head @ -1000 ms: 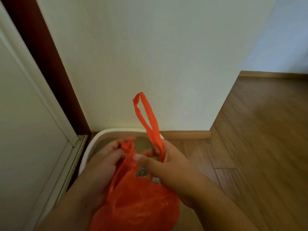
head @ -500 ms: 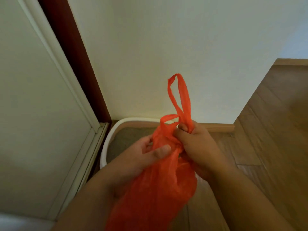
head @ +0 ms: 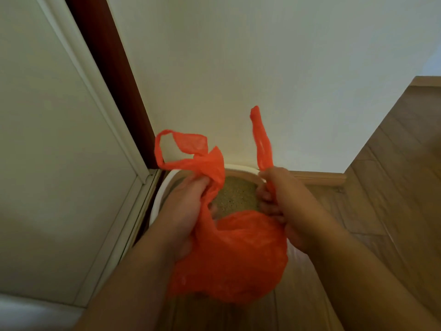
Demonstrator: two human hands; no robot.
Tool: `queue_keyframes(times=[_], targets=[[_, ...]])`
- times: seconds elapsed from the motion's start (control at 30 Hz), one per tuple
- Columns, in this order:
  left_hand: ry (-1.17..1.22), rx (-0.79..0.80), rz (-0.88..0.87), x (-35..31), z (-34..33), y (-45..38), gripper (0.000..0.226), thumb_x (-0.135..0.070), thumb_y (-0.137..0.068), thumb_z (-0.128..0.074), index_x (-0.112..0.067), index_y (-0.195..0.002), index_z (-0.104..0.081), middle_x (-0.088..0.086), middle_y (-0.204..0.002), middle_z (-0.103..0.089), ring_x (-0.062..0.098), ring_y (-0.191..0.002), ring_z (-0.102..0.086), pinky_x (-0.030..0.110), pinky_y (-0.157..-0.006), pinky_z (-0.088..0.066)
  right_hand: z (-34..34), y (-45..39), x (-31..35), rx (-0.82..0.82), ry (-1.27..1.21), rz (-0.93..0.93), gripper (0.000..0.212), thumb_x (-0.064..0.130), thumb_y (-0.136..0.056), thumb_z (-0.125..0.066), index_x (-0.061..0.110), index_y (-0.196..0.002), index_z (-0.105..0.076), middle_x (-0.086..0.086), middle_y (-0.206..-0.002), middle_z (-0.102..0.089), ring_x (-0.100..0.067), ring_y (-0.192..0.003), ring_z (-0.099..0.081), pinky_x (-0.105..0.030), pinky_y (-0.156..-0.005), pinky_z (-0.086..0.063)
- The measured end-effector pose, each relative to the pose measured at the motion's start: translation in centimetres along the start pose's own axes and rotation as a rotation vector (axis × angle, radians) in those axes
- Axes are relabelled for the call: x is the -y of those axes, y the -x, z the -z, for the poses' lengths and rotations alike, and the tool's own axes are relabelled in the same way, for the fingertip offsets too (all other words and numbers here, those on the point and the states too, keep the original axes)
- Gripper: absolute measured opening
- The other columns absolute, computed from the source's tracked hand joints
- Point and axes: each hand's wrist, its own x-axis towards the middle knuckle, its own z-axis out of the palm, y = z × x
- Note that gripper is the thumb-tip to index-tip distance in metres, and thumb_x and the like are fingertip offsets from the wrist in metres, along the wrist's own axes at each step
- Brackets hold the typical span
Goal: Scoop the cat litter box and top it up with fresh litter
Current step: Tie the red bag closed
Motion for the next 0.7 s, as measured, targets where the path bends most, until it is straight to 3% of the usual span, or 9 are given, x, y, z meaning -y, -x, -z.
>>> queue_keyframes(times=[0.1,0.2,0.27,0.37,0.43,0.5,0.57,0.63,0.7], targets=[[-0.035,0.005,-0.028,-0.1,-0.1,0.1,0.035,-0.047,-0.098,-0.055,-0.015,-0.098,-0.069,-0.002,-0.063,-0.026,0.012,-0.050,-0.024,0.024,-0.042,-0.027,0.2,-0.1,0.0,0.034,-0.170,-0.010,0.012,0.023,-0.088,-0.040,0.013,-0.084,-0.044,0.000,-0.066,-0.041,-0.011,-0.051,-0.032,-0.025,-0.044,-0.023],[-0.025,0.012,-0.050,-0.2,-0.3,0.3,0.042,-0.038,-0.101,-0.047,-0.023,-0.064,-0.061,-0.003,-0.060,-0.031,0.010,-0.044,-0.031,0.022,-0.039,-0.032,0.2,-0.5,-0.5,-0.008,-0.177,0.058,0.011,0.004,-0.086,-0.041,0.009,-0.088,-0.050,-0.006,-0.076,-0.047,-0.013,-0.059,-0.040,-0.030,-0.052,-0.029],[-0.177,0.056,-0.143,-0.3,-0.4,0.3,0.044,-0.034,-0.104,-0.052,-0.028,-0.062,-0.065,-0.008,-0.056,-0.048,0.004,-0.041,-0.043,0.020,-0.042,-0.036,0.0,-0.5,-0.5,-0.022,-0.142,0.108,0.019,-0.004,-0.092,-0.043,0.007,-0.089,-0.059,-0.007,-0.074,-0.056,-0.015,-0.060,-0.044,-0.028,-0.052,-0.036],[-0.261,0.111,-0.169,-0.4,-0.8,0.4,0.016,-0.038,-0.100,-0.062,-0.031,-0.107,-0.074,-0.013,-0.069,-0.069,0.004,-0.058,-0.063,0.023,-0.054,-0.049,-0.6,-0.2,-0.6,0.063,-0.063,0.171,0.018,-0.001,-0.098,-0.056,0.006,-0.095,-0.073,-0.011,-0.082,-0.073,-0.017,-0.062,-0.054,-0.026,-0.054,-0.049],[-0.269,0.129,-0.132,-0.1,-0.7,0.3,0.027,-0.033,-0.099,-0.064,-0.037,-0.126,-0.061,-0.007,-0.090,-0.077,0.013,-0.079,-0.073,0.031,-0.069,-0.056,-0.8,0.2,-0.8,0.105,0.017,0.211,0.018,0.010,-0.100,-0.061,0.010,-0.092,-0.077,-0.011,-0.090,-0.077,-0.022,-0.072,-0.066,-0.030,-0.067,-0.058],[-0.258,0.139,-0.116,0.0,-0.8,0.2,0.038,-0.028,-0.096,-0.068,-0.037,-0.128,-0.050,0.002,-0.101,-0.079,0.022,-0.090,-0.076,0.043,-0.080,-0.056,-0.9,0.6,-1.1,0.119,0.026,0.251,0.024,0.003,-0.101,-0.055,0.012,-0.087,-0.072,-0.006,-0.084,-0.077,-0.018,-0.079,-0.073,-0.033,-0.076,-0.060],[-0.196,0.138,-0.100,0.3,-0.8,0.2,0.048,-0.024,-0.092,-0.073,-0.035,-0.129,-0.044,0.006,-0.105,-0.078,0.028,-0.095,-0.075,0.051,-0.089,-0.055,-0.7,1.3,-1.1,0.183,-0.030,0.264,0.034,-0.012,-0.096,-0.050,0.016,-0.087,-0.066,0.004,-0.075,-0.075,-0.008,-0.073,-0.072,-0.024,-0.069,-0.060],[-0.146,0.084,-0.080,0.5,-0.4,-0.2,0.062,-0.025,-0.083,-0.080,-0.034,-0.132,-0.042,0.006,-0.105,-0.078,0.029,-0.097,-0.075,0.052,-0.091,-0.056,-0.9,1.8,-0.6,0.376,-0.013,0.253,0.029,-0.006,-0.090,-0.059,0.014,-0.108,-0.070,0.001,-0.092,-0.079,-0.016,-0.089,-0.075,-0.027,-0.079,-0.062],[-0.138,0.068,-0.070,0.6,-0.2,-0.4,0.071,-0.027,-0.078,-0.085,-0.032,-0.134,-0.042,0.008,-0.107,-0.077,0.030,-0.099,-0.075,0.053,-0.091,-0.056,-0.8,1.7,-0.6,0.477,0.064,0.225,0.046,-0.004,-0.092,-0.061,0.018,-0.132,-0.064,-0.004,-0.119,-0.074,-0.024,-0.111,-0.071,-0.040,-0.097,-0.057]])
